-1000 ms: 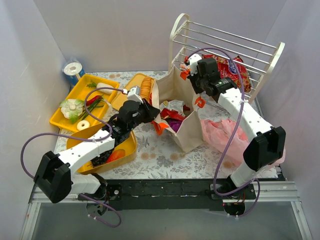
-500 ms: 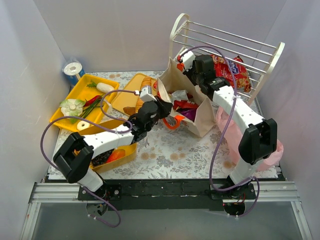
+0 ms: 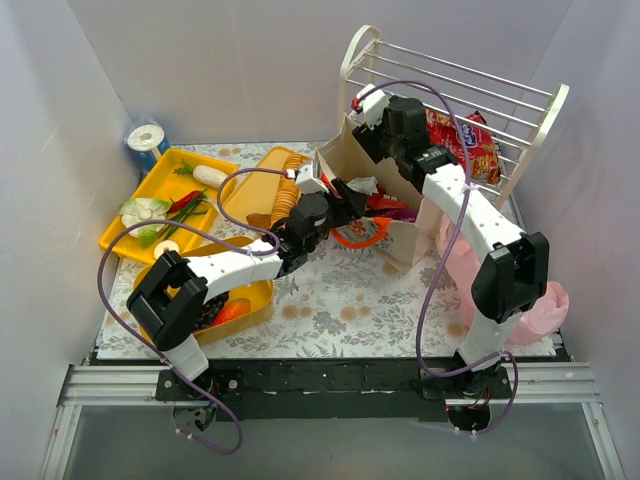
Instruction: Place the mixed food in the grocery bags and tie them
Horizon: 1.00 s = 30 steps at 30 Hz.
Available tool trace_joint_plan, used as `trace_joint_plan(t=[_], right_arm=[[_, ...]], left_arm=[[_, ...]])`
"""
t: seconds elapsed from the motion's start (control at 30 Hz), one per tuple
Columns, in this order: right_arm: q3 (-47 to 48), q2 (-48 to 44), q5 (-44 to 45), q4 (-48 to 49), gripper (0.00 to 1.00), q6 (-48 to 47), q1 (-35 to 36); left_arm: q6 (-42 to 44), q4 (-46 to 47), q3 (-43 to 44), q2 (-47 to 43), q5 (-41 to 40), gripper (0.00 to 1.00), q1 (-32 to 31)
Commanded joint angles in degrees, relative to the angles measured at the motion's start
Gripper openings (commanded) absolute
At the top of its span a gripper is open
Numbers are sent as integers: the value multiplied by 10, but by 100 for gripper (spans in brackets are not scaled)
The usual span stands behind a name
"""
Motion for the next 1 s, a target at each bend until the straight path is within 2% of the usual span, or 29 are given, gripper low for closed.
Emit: trace_joint_plan(t=[0.0,0.07,0.1,0.13,0.23,0.33,0.4,0.43,0.47,0.53,0.67,0.73,0.9,0.97], right_arm=[[65,-61,-45,-44,81,54,3],[72,-95,-64,-74,86,94,2],[75,-106,-70,-86,87,106,3],[79,-127,-84,-98,88,126,3],[83,-170,-82,-164,88,183,3],[41,-231,-34,-224,88,228,3],[8,-263,9,-275,88,271,3],[-21,-294,62,-294,88,281,3],[-32,-306,92,-320,88,298,3],[-62,-340,171,-388,88,335,1],[-98,-362,198,-459,90,364,-17],[-113,-354,200,-496,90,376,-32],[-195,-357,176,-497,90,396,-49],[-213,-361,187,-498,86,409,-49]], left_arm=[[86,-9,22,-54,30,71,-3],[110,-30,31,-67,43,81,-3],[136,-47,29,-84,43,92,-3],[144,-56,27,-92,38,98,-3],[187,-89,9,-134,30,98,-1],[227,-141,14,-164,74,98,18],[220,-210,39,-166,160,98,73],[210,-230,46,-165,188,98,101],[193,-238,52,-163,235,98,156],[196,-281,64,-162,304,98,196],[244,-302,59,-177,289,98,216],[247,-301,44,-186,312,98,220],[273,-293,27,-211,302,98,220],[275,-294,25,-214,292,98,220]])
